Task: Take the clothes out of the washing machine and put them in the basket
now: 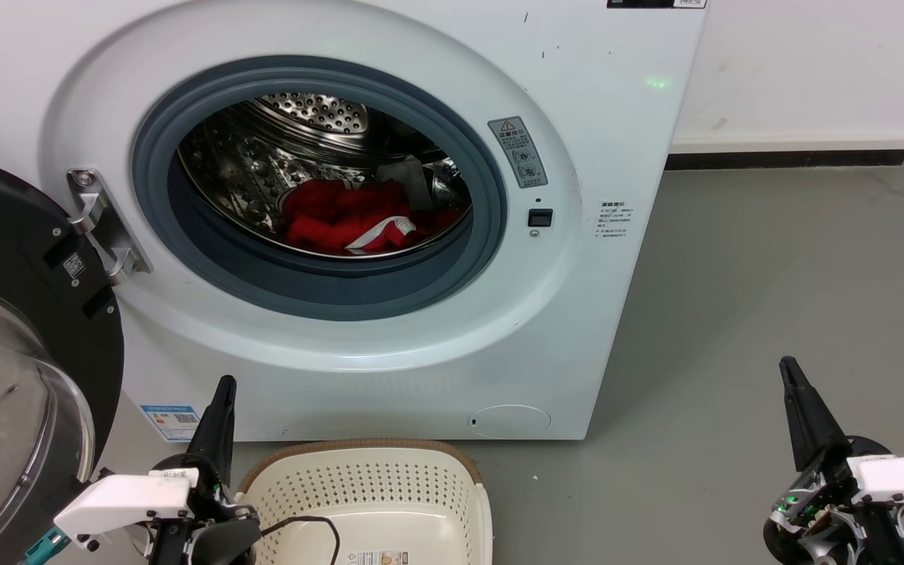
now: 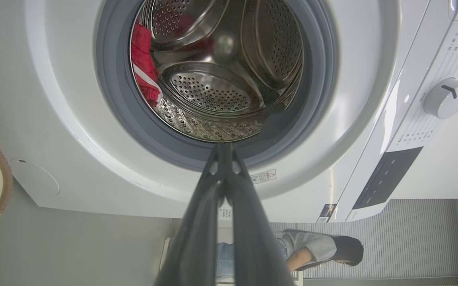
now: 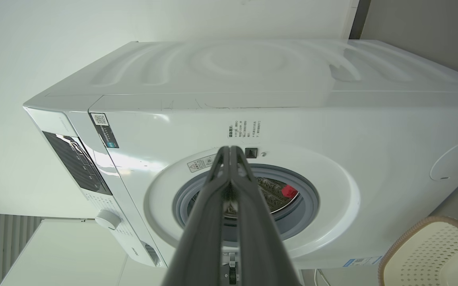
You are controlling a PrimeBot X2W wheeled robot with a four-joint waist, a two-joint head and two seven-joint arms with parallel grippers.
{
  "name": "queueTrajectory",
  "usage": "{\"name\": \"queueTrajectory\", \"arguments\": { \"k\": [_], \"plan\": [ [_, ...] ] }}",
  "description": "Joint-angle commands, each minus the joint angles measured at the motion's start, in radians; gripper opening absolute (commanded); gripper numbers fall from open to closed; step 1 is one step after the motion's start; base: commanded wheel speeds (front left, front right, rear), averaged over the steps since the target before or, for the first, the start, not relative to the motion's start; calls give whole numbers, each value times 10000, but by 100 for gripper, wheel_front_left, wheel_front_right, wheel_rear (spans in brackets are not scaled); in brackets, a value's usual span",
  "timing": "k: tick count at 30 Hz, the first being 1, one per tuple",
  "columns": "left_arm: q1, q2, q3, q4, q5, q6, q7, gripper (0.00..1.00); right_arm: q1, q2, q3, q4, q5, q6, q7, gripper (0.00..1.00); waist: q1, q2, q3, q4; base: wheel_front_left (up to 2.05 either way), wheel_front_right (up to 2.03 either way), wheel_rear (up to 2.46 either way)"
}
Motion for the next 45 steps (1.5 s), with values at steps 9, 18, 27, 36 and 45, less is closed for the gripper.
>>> {"name": "queueTrajectory", "arguments": {
  "k": [9, 18, 27, 36, 45],
  "plan": [
    [-63, -23, 26, -13, 1, -16, 8, 0, -113, 27, 8, 11, -44, -3, 4, 0, 0, 0, 0, 0, 0, 0, 0],
    [-63, -23, 26, -13, 1, -16, 8, 0, -113, 27, 6, 11, -44, -3, 3, 0, 0, 0, 0, 0, 0, 0, 0],
    [-63, -23, 26, -16, 1, -16, 8, 0, -113, 27, 7, 11, -44, -3, 3, 0, 0, 0, 0, 0, 0, 0, 0],
    [49, -6, -143, 46, 33, 2, -116, 100, 99, 8, 96, 16, -32, -2, -142, 100, 0, 0, 5, -6, 0, 0, 0],
    [-63, 65, -546, -349, 1021, 0, -699, 100, 202, 7, 272, -277, -1085, -2, -697, 100, 0, 0, 15, -28, 0, 0, 0]
  ]
}}
